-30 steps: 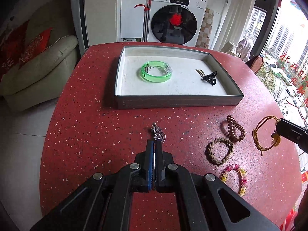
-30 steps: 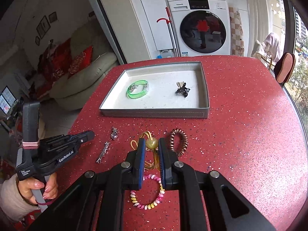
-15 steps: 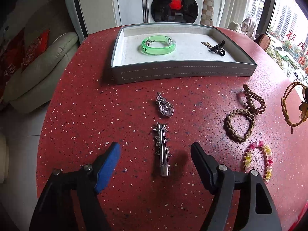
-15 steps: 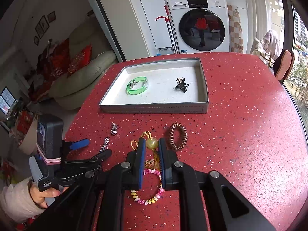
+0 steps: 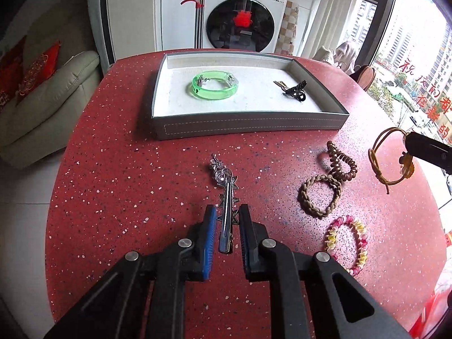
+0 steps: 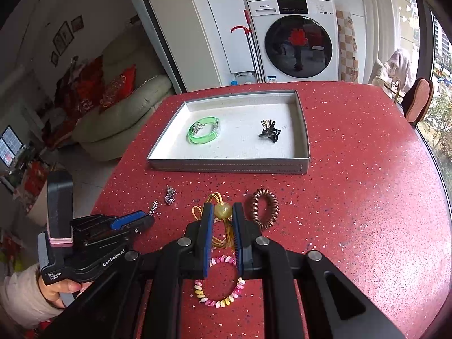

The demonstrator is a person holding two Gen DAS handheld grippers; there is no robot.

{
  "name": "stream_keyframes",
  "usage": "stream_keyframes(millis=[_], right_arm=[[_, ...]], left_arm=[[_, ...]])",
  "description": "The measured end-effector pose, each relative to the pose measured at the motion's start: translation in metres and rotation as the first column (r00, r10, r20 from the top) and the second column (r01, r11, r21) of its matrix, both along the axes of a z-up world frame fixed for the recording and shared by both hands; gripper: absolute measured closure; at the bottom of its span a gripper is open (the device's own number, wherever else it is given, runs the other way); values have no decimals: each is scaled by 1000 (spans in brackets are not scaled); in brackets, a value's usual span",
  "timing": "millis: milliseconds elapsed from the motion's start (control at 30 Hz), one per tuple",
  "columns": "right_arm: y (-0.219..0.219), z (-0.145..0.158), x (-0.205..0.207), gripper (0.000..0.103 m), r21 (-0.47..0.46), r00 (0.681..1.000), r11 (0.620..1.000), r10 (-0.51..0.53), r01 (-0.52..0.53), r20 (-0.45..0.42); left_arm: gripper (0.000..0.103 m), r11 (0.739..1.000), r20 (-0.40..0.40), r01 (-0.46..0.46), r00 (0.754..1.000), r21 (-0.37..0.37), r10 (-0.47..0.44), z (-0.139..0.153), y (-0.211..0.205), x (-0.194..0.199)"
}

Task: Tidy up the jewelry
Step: 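Lift the spiked clip and yellow cord bracelet toward the tray with both tools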

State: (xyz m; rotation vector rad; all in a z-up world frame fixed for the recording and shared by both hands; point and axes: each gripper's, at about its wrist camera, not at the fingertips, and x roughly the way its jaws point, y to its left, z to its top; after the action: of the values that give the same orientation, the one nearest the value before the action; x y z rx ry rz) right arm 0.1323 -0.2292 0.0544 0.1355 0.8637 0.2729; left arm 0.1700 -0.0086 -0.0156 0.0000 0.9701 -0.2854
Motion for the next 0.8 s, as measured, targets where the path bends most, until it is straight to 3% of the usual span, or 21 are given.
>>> stream_keyframes(millis=[233, 500, 633, 800], right_arm=[[-1, 21, 33, 89, 33, 1000, 999, -2, 1, 26], [3, 45, 97, 89, 20, 999, 1000, -11, 10, 49], [8, 42, 132, 89, -2, 999, 1000, -23, 23, 38], [8, 15, 174, 89, 17, 998, 998, -54, 54, -22]], left_arm=[[68, 1000, 88, 19, 996, -21, -17, 51, -2, 28], [68, 1000, 117, 4, 993, -31, -1, 97, -4, 111], [68, 1000, 113, 7, 994, -9, -6, 99, -7, 149], [68, 1000, 91, -5, 996, 15, 4, 73, -11, 177]])
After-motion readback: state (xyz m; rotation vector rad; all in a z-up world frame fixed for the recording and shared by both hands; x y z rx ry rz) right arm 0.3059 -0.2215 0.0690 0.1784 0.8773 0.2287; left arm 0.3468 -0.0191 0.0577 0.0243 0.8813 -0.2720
